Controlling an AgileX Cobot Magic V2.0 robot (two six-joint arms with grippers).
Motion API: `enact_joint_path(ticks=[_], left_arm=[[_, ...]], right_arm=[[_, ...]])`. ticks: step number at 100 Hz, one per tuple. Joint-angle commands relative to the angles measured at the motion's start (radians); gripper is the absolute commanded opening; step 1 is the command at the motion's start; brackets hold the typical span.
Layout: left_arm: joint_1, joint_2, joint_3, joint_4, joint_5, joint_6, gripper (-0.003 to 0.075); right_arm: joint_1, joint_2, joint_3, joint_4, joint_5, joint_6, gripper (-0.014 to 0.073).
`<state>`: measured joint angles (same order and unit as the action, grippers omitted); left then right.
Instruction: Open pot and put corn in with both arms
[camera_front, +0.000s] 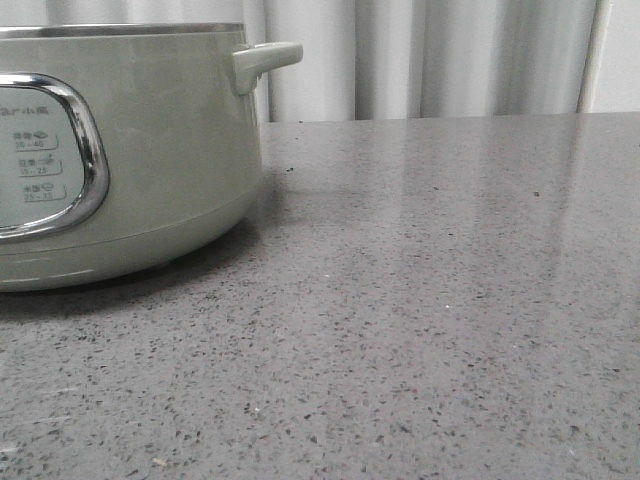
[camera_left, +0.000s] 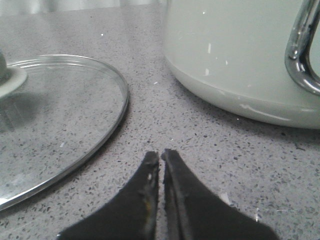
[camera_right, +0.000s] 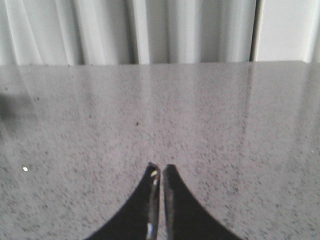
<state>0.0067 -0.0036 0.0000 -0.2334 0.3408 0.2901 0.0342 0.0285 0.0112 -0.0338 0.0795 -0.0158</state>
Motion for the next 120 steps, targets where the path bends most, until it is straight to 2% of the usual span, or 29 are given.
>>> enact_joint_path(ticks=[1, 31, 120], left_arm=[[0.001, -0.035, 0.008, -0.001, -0.032, -0.011, -0.0020], [0.001, -0.035, 0.008, -0.001, -0.032, -0.011, -0.0020], [0.001, -0.035, 0.008, -0.001, -0.032, -0.011, -0.0020]], right_arm=[[-0.004, -0.007, 0.020, -0.169, -0.023, 0.114, -0.0059], [-0.004, -0.061, 0.020, -0.162, 0.215, 0.114, -0.0059], [-0.004, -0.061, 0.020, -0.162, 0.216, 0.114, -0.0059]])
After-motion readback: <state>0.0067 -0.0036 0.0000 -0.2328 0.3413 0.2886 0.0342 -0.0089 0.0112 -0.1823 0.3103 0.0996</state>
